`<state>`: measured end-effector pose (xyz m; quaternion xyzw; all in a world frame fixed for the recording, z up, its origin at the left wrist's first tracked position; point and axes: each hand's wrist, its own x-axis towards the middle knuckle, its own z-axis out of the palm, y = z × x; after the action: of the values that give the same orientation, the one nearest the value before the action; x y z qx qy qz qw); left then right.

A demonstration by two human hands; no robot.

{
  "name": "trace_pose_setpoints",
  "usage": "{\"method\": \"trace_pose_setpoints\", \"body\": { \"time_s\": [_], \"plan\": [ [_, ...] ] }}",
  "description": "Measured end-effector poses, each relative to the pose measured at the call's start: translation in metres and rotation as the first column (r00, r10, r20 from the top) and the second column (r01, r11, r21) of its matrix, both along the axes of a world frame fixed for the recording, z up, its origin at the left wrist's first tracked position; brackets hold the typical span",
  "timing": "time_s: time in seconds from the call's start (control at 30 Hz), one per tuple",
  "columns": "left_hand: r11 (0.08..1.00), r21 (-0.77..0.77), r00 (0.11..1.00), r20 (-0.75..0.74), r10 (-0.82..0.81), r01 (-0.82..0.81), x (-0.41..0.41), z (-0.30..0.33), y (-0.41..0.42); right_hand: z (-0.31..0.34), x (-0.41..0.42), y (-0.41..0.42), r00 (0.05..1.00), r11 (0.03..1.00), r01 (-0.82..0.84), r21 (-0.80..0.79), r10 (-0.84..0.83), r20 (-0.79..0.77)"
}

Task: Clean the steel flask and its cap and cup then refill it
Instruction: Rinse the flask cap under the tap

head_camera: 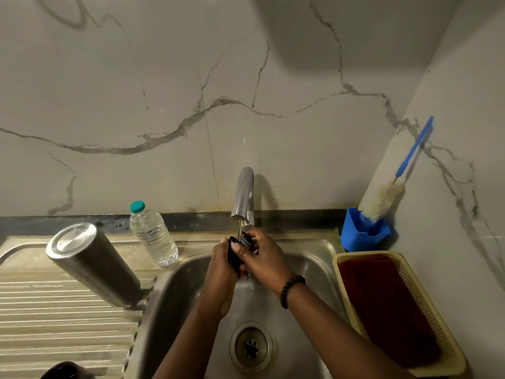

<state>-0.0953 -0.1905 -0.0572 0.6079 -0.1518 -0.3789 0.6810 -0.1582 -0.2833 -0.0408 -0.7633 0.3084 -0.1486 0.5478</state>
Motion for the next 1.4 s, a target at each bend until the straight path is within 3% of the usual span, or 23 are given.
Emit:
{"method": "trace_pose_setpoints", "body": {
  "time_s": [0.33, 0.67, 0.83, 0.93, 1.03, 1.17, 1.3, 1.4],
  "plan": [
    [0.999, -0.032, 0.998, -0.062, 0.006, -0.008, 0.004, -0.005, 0.003, -0.014, -0.005, -0.011, 0.992, 0.975, 0.116, -0.191, -0.103, 0.076],
    [0.999, -0.031, 0.989, -0.143, -0.043, 0.039, -0.002, -0.009, 0.002, -0.011, -0.015, -0.002, 0.992, 0.965, 0.058, -0.255, -0.027, 0.124],
    [0.999, 0.004, 0.994, -0.107, -0.034, 0.034, 0.006, -0.012, 0.005, -0.016, -0.014, 0.008, 0.973, 0.854, 0.184, -0.486, -0.089, 0.211],
    [0.999, 0.042, 0.996, -0.089, -0.01, 0.014, 0.003, -0.016, 0.008, -0.027, -0.013, 0.007, 0.995, 0.907, 0.104, -0.408, -0.091, 0.052],
    [0.997, 0.08, 0.992, -0.121, 0.03, -0.02, 0.003, -0.023, 0.011, -0.028, -0.01, 0.005, 0.985, 0.907, 0.172, -0.384, -0.167, 0.046],
    [0.996, 0.083, 0.988, -0.153, 0.031, -0.019, 0.007, -0.025, 0.013, -0.037, -0.01, 0.008, 0.995, 0.844, 0.092, -0.528, -0.102, 0.009],
    [0.994, 0.106, 0.991, -0.135, 0.017, -0.003, 0.006, -0.029, 0.015, -0.042, -0.01, 0.004, 0.985, 0.886, 0.15, -0.438, -0.171, -0.007],
    [0.993, 0.117, 0.989, -0.144, 0.029, -0.012, 0.003, -0.032, 0.016, -0.043, -0.006, 0.002, 0.989, 0.916, 0.063, -0.397, -0.11, -0.095]
  ]
}}
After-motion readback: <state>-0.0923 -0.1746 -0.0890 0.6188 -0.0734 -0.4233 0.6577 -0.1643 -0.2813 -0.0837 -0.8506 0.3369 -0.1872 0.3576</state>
